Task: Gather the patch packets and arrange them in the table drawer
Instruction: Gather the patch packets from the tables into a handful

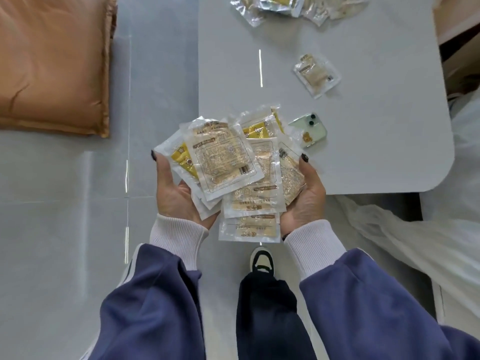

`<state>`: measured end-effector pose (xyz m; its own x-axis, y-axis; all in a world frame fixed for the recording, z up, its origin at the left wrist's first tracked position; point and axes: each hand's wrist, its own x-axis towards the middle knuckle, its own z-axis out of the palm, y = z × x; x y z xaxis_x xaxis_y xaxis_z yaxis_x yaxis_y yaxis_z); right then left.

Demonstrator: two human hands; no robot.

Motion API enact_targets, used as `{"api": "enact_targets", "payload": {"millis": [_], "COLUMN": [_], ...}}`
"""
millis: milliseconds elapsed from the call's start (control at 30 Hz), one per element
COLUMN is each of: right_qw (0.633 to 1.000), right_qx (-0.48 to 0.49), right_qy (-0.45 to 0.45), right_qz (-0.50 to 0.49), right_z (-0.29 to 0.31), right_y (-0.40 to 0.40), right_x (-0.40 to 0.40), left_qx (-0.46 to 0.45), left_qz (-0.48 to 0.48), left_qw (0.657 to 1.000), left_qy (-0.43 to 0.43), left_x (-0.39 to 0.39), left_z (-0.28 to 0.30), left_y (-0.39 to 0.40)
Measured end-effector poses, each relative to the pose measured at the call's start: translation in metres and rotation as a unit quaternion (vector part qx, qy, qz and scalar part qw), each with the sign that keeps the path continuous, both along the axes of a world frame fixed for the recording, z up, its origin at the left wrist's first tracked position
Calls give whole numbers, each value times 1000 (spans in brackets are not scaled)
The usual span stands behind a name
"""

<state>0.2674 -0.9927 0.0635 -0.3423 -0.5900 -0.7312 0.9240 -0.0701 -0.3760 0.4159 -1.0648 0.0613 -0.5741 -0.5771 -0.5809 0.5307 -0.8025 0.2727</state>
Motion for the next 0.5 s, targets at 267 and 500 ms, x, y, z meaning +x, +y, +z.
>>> {"api": "enact_targets", "payload": {"millis": [267, 500], "right_qw": [997, 988], "right_qx": [35, 21], "right_qy": [-3, -36], "right_qz": [-68, -147], "right_z": [-11, -13], "right_y": [-103, -184], "right_x": [61, 92], "left_qx": [45, 59], "left_qz": [-91, -161], "left_qw": [995, 985], "left_qy": [3, -34], "left_x": [43, 46], "left_z": [-3, 3], "left_y": [-120, -222]}}
